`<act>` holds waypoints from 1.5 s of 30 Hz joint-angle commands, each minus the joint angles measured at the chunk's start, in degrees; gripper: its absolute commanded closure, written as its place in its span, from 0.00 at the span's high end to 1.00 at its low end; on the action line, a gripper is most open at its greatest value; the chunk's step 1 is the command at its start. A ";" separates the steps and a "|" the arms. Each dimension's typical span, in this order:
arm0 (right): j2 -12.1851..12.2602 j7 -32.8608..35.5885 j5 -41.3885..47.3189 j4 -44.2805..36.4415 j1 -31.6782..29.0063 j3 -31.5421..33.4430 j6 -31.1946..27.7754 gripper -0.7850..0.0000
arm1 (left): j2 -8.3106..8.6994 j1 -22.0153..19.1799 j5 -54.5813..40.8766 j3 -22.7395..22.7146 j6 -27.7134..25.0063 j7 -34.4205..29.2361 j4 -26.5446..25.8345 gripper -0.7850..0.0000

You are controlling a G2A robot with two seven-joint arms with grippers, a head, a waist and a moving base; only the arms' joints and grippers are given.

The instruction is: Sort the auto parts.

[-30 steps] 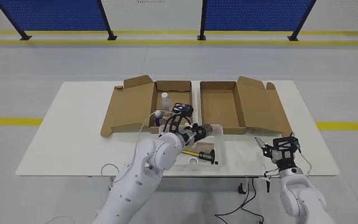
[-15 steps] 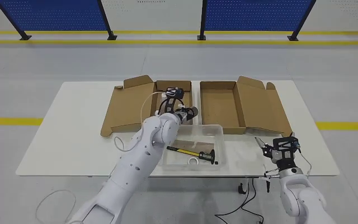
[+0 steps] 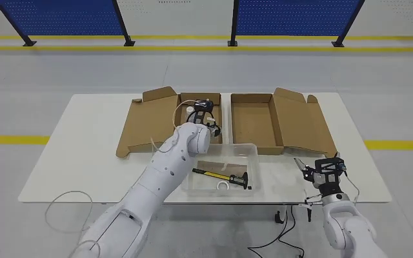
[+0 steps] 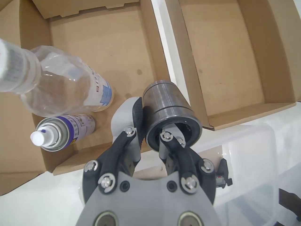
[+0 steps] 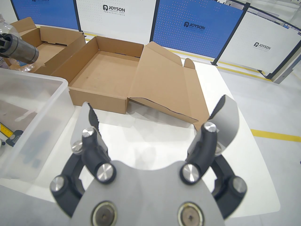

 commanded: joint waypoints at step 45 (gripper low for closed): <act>0.00 0.00 0.00 0.00 0.00 0.00 0.00 1.00 | -5.88 -6.22 -0.08 2.53 0.32 9.74 12.41 1.00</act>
